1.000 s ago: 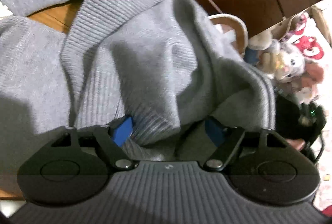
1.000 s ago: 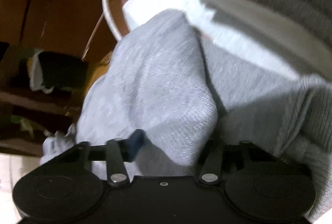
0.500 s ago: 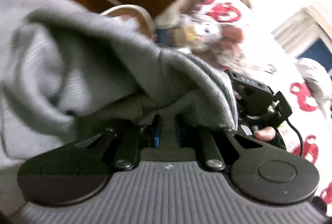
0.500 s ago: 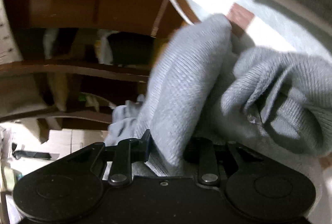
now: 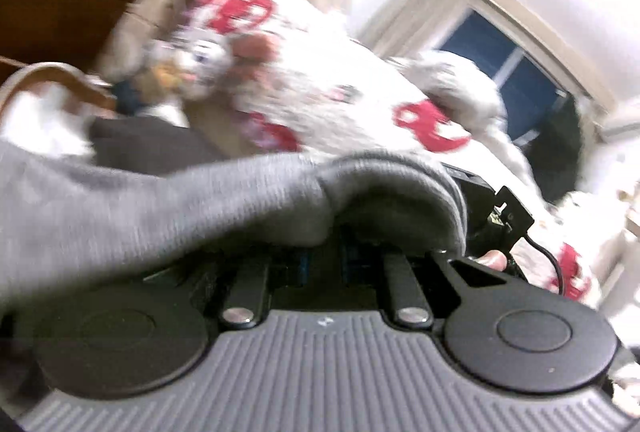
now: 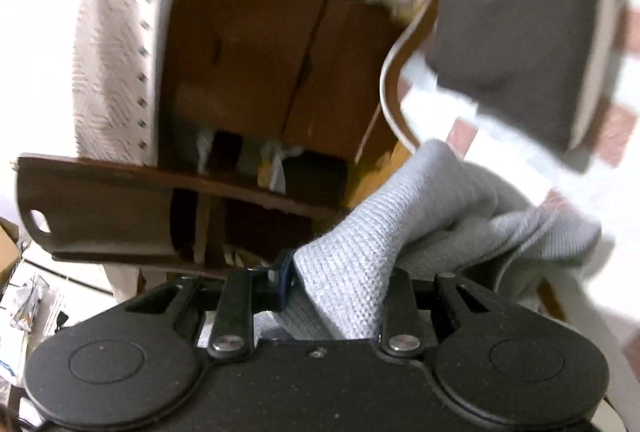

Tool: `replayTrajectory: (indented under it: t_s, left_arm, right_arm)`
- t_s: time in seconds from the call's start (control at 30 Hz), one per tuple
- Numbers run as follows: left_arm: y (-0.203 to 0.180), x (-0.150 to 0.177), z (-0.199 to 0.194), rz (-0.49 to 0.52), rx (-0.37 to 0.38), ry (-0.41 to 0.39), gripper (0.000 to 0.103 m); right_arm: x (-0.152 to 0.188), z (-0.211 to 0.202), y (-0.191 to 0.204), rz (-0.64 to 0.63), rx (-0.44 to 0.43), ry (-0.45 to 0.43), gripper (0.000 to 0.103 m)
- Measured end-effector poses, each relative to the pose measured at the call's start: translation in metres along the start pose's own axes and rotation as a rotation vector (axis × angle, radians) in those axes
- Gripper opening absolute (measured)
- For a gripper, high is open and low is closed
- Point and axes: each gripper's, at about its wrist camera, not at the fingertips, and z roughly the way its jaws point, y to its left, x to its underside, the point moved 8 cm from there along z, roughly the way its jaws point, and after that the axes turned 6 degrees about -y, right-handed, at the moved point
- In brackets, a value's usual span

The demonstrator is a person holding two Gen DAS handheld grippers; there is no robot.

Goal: Fold clothes

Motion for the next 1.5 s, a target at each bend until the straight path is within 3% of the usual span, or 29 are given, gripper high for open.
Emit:
replayTrajectory:
  t_s: [0.1, 0.23, 0.37, 0.5, 0.6, 0.67, 0.7, 0.73, 0.77, 0.8, 0.87, 0.97, 1.07, 1.23, 1.33, 1.43, 1.5]
  left_arm:
    - [-0.058, 0.006, 0.015, 0.017, 0.104, 0.03, 0.012]
    - [-0.147, 0.033, 0.034, 0.08, 0.249, 0.134, 0.012]
    - [-0.232, 0.091, 0.061, 0.131, 0.374, 0.28, 0.012]
    - [-0.302, 0.163, 0.088, 0.181, 0.442, 0.421, 0.012]
    - [-0.337, 0.218, 0.105, 0.174, 0.475, 0.557, 0.012]
    - [-0.346, 0.265, 0.119, 0.147, 0.42, 0.684, 0.016]
    - [-0.347, 0.291, 0.124, 0.168, 0.366, 0.745, 0.024]
    - [-0.345, 0.315, 0.125, 0.231, 0.313, 0.798, 0.04]
    - [-0.341, 0.336, 0.124, 0.312, 0.265, 0.846, 0.041]
    - [-0.338, 0.35, 0.117, 0.382, 0.251, 0.876, 0.041]
    - [-0.328, 0.363, 0.097, 0.491, 0.272, 0.914, 0.047]
    - [-0.294, 0.345, 0.08, 0.539, 0.245, 0.929, 0.057]
    - [-0.241, 0.302, 0.09, 0.523, 0.083, 0.909, 0.067]
    - [-0.141, 0.246, 0.122, 0.388, -0.199, 0.9, 0.067]
    - [-0.104, 0.237, 0.127, 0.249, -0.215, 0.894, 0.067]
    - [-0.073, 0.241, 0.124, 0.062, -0.209, 0.897, 0.067]
    - [-0.057, 0.249, 0.119, -0.005, -0.252, 0.914, 0.067]
  right_arm:
    - [0.002, -0.068, 0.021, -0.029, -0.023, -0.116, 0.032]
    - [0.02, -0.179, 0.041, -0.093, -0.001, -0.296, 0.033]
    - [0.053, -0.295, 0.023, -0.078, 0.033, -0.5, 0.033]
    - [0.083, -0.394, -0.013, -0.012, 0.1, -0.665, 0.033]
    - [0.107, -0.453, -0.035, -0.001, 0.275, -0.747, 0.038]
    - [0.126, -0.484, -0.066, 0.024, 0.524, -0.794, 0.049]
    - [0.135, -0.498, -0.086, 0.04, 0.703, -0.805, 0.05]
    - [0.145, -0.512, -0.108, 0.059, 0.902, -0.809, 0.05]
    - [0.155, -0.522, -0.129, 0.081, 1.053, -0.794, 0.049]
    - [0.163, -0.527, -0.147, 0.093, 1.148, -0.779, 0.049]
    - [0.176, -0.531, -0.165, 0.086, 1.214, -0.781, 0.049]
    - [0.177, -0.537, -0.171, 0.083, 1.231, -0.818, 0.049]
    - [0.159, -0.53, -0.156, -0.014, 1.225, -0.827, 0.049]
    - [0.119, -0.465, -0.136, -0.263, 0.974, -0.748, 0.049]
    - [0.121, -0.419, -0.136, -0.383, 0.881, -0.633, 0.049]
    - [0.134, -0.38, -0.149, -0.386, 0.776, -0.5, 0.05]
    - [0.142, -0.357, -0.154, -0.433, 0.785, -0.428, 0.05]
